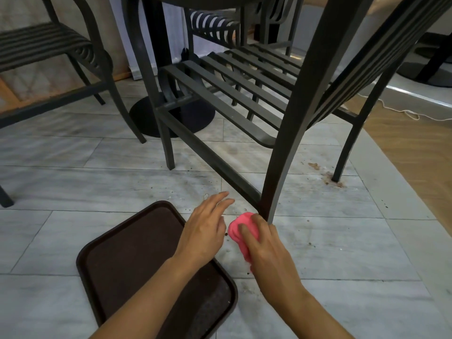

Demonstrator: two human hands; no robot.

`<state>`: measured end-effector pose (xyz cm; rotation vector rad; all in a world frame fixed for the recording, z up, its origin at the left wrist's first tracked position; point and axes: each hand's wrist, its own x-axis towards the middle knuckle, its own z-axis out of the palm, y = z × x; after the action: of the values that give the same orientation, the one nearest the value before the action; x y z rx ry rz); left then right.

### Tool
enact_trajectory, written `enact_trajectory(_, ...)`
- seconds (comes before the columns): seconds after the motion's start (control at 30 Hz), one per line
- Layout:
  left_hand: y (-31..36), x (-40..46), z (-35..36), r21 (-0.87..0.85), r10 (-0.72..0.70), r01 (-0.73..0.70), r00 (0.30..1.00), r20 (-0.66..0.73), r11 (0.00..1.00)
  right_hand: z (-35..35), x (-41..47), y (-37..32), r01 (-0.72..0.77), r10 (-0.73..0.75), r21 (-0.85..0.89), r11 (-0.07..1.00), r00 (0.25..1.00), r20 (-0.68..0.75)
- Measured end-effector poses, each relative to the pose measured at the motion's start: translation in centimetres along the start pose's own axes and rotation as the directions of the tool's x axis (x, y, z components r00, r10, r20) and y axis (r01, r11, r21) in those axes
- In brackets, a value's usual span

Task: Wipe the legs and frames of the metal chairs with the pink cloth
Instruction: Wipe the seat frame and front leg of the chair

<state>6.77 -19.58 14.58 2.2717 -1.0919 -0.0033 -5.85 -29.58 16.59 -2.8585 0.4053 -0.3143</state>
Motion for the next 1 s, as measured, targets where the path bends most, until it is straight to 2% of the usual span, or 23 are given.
enact_trajectory(0.17,2.3,-2.6,-2.9,-0.032,-0.079,0.080,0.996,0.040,0.996,-2.8,-1.1,0.1,0.087,-0.084,-0.033,0.996,0.993,0.086)
enact_trajectory(0.3,5.7,-4.4,-6.2,-0.054,-0.131,0.136,0.987,0.091,0.989,-6.6,-2.0,-0.6,0.118,-0.115,-0.027,0.993,0.990,0.081)
enact_trajectory(0.57,15.4,-5.7,-15.2,-0.043,-0.147,0.151,0.987,0.069,0.988,-18.7,-3.2,-3.5,0.038,-0.039,0.008,0.999,0.986,0.165)
enact_trajectory(0.73,22.5,-4.3,-21.1,-0.033,-0.150,0.155,0.983,0.108,0.987,-27.5,-3.2,-4.5,-0.035,0.032,0.006,0.999,0.976,0.215)
enact_trajectory(1.0,32.9,-2.3,-26.4,-0.016,-0.131,0.135,0.978,0.162,0.991,-40.3,-2.6,-2.5,-0.075,0.074,-0.008,0.997,0.957,0.280)
